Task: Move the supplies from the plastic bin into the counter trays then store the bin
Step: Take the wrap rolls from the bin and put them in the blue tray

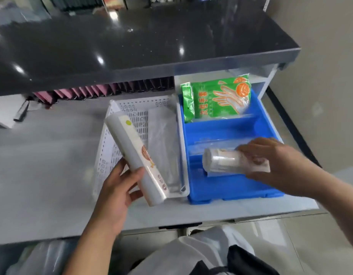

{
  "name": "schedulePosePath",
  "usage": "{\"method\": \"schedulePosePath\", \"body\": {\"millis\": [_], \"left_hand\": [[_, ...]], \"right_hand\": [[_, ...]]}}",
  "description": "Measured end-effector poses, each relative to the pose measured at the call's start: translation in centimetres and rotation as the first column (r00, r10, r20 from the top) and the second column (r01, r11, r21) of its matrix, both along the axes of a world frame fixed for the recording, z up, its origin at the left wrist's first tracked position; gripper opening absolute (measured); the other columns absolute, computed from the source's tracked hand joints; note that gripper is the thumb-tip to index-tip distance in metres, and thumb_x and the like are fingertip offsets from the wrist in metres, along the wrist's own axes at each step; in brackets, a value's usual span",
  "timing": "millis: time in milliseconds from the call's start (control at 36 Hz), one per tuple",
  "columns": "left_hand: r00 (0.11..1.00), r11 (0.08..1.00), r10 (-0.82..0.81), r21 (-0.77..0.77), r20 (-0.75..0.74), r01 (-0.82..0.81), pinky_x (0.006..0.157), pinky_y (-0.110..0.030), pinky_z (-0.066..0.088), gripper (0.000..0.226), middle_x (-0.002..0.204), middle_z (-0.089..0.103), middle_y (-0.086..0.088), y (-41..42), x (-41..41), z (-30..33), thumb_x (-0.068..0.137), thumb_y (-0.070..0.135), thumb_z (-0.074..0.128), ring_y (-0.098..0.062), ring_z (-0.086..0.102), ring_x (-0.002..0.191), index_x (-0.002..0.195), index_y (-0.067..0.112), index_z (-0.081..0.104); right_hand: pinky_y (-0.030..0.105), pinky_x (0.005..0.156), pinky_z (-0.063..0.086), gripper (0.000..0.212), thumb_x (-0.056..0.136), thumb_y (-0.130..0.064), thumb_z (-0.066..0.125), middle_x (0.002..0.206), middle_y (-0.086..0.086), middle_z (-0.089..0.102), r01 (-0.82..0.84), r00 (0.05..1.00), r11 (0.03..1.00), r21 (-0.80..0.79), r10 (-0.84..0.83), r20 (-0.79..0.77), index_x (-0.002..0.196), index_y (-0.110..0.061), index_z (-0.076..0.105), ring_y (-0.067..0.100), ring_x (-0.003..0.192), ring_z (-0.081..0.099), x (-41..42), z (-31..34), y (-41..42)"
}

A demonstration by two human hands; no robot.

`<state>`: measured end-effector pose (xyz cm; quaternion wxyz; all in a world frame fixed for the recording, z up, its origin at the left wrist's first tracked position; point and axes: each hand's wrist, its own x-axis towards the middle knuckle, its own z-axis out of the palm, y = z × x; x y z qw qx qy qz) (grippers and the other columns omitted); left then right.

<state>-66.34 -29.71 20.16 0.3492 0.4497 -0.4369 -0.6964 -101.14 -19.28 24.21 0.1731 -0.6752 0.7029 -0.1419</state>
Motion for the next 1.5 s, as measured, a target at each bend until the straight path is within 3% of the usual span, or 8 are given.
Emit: {"method": "schedulePosePath", "body": {"millis": [139,333,583,750,889,1194,1389,1500], "left_hand": [[0.998,1.0,-0.002,-0.025,0.057,0.003,0.071,-0.029,0.06,0.056,0.126,0.07,0.003,-0.5,-1.3,0.3,0.076,0.031,0.074,-0.019,0.068,0.114,0.13,0.039,0.061],[0.996,0.999,0.003,-0.035,0.089,0.0,0.076,-0.03,0.057,0.055,0.127,0.07,0.004,-1.1,-2.5,0.7,0.078,0.032,0.073,-0.017,0.067,0.116,0.131,0.04,0.06],[0.993,0.998,-0.054,-0.036,0.11,0.058,0.08,-0.037,0.054,0.052,0.125,0.071,0.003,-1.7,-4.7,1.0,0.079,0.031,0.072,-0.018,0.068,0.114,0.129,0.041,0.061],[0.987,0.992,-0.097,-0.064,0.128,0.105,0.074,-0.03,0.056,0.053,0.12,0.073,0.001,-1.7,-5.9,1.2,0.075,0.032,0.073,-0.016,0.069,0.111,0.126,0.04,0.063],[0.962,0.971,-0.188,-0.107,0.197,0.212,0.069,-0.024,0.059,0.056,0.116,0.075,-0.001,-2.0,-7.0,1.6,0.073,0.028,0.077,-0.017,0.071,0.105,0.125,0.044,0.063],[0.835,0.877,-0.327,-0.188,0.443,0.443,0.093,-0.043,0.056,0.064,0.111,0.074,0.003,-2.9,-11.3,1.9,0.065,0.036,0.083,-0.017,0.071,0.1,0.119,0.06,0.059],[0.672,0.748,-0.429,-0.18,0.603,0.639,0.078,-0.02,0.051,0.074,0.106,0.067,0.028,-2.8,-13.6,1.5,0.057,0.058,0.078,0.002,0.066,0.093,0.124,0.069,0.047],[0.527,0.658,-0.428,-0.147,0.734,0.739,0.088,-0.036,0.056,0.083,0.11,0.067,0.025,-2.5,-15.2,1.5,0.056,0.063,0.071,-0.001,0.066,0.094,0.133,0.065,0.04]], "right_hand": [[0.03,0.094,0.043,0.054,0.082,-0.041,0.067,0.118,-0.019,0.053,-0.163,0.96,0.943,0.291,0.22,-0.175,0.133,-0.043,0.046,0.009,0.117,0.046,-0.7,-2.6,-0.4],[0.031,0.098,0.041,0.058,0.085,-0.043,0.061,0.127,-0.012,0.054,-0.124,0.947,0.913,0.389,0.226,-0.229,0.139,-0.042,0.04,0.015,0.119,0.047,-2.0,-4.5,-0.5],[0.027,0.078,0.038,0.043,0.089,-0.049,0.043,0.118,-0.009,0.062,-0.044,0.976,0.934,0.354,0.115,-0.183,0.131,-0.039,0.049,0.015,0.1,0.048,-1.4,-6.2,0.0],[0.035,0.088,0.038,0.054,0.092,-0.065,0.014,0.097,-0.009,0.065,0.061,0.989,0.951,0.304,-0.016,-0.146,0.088,-0.031,0.055,0.018,0.097,0.051,0.4,-7.0,0.8],[0.036,0.098,0.034,0.062,0.09,-0.068,0.013,0.106,-0.009,0.063,0.166,0.976,0.947,0.275,-0.118,-0.181,0.102,-0.031,0.061,0.019,0.106,0.054,1.6,-7.2,1.4],[0.044,0.109,0.027,0.075,0.085,-0.075,0.011,0.13,-0.011,0.058,0.239,0.965,0.934,0.267,-0.198,-0.169,0.125,-0.034,0.059,0.015,0.127,0.047,2.1,-7.5,2.9],[0.042,0.112,0.024,0.074,0.082,-0.077,0.013,0.136,-0.014,0.055,0.273,0.959,0.92,0.281,-0.239,-0.149,0.128,-0.039,0.057,0.013,0.131,0.043,1.5,-6.8,3.4],[0.035,0.108,0.033,0.052,0.086,-0.069,0.034,0.134,-0.016,0.057,0.332,0.943,0.919,0.212,-0.321,-0.086,0.117,-0.04,0.064,0.011,0.127,0.048,0.6,-6.0,4.2]]}}
